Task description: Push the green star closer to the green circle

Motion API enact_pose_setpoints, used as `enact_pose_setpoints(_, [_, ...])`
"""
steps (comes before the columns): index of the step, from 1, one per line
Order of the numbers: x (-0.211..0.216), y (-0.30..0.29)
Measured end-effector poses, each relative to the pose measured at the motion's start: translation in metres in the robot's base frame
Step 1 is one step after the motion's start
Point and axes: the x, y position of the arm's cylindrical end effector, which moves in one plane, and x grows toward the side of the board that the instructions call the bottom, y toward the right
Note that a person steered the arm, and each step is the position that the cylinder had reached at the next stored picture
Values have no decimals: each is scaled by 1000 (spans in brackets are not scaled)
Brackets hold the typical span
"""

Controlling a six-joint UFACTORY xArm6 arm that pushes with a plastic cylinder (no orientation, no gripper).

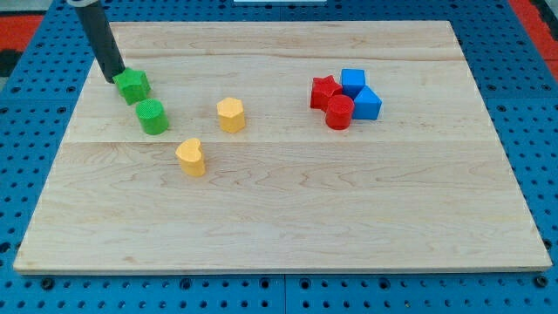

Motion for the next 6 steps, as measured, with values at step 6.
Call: enact_pose_setpoints(6, [12, 0])
